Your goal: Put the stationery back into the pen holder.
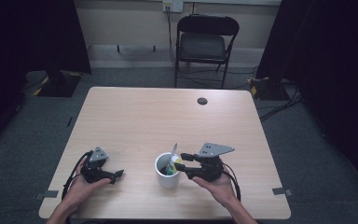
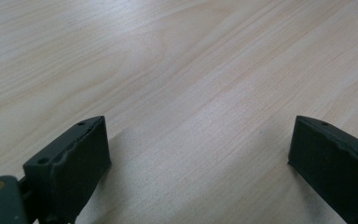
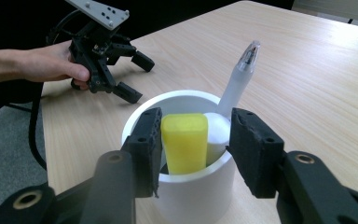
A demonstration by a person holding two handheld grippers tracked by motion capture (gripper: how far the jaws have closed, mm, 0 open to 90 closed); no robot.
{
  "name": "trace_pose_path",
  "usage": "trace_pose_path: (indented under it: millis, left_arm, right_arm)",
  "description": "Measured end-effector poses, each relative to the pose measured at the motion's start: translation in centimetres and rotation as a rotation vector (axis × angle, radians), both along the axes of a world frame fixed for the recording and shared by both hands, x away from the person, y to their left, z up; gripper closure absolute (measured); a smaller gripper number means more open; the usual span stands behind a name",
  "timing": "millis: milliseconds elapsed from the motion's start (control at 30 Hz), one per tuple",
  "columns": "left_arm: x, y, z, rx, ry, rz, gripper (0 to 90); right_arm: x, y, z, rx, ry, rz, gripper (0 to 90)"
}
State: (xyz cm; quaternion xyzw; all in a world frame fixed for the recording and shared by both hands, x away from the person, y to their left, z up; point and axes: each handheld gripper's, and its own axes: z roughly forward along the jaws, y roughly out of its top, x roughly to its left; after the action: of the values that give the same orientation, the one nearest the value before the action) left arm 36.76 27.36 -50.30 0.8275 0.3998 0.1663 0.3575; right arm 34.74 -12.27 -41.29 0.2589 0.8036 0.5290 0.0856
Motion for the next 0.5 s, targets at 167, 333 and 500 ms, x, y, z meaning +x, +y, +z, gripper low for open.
trace_pose_path:
  millis: [167,333,500]
  left_arm:
    - [0.0,0.0,0.0,0.001,0.000,0.000,4.6]
    - [0.0,0.0,0.0,0.005,-0.003,-0.002,4.7]
    - [0.0,0.0,0.0,0.005,-0.003,0.000,4.6]
  right_arm:
    - [0.4,0.0,0.7,0.015,-0.012,-0.011,48.5]
    - [1.1,-0.6,1.1,0.031,-0.006,-0.045,43.1]
    - [1.7,-1.8,1.2,0.041,-0.001,-0.093,38.9]
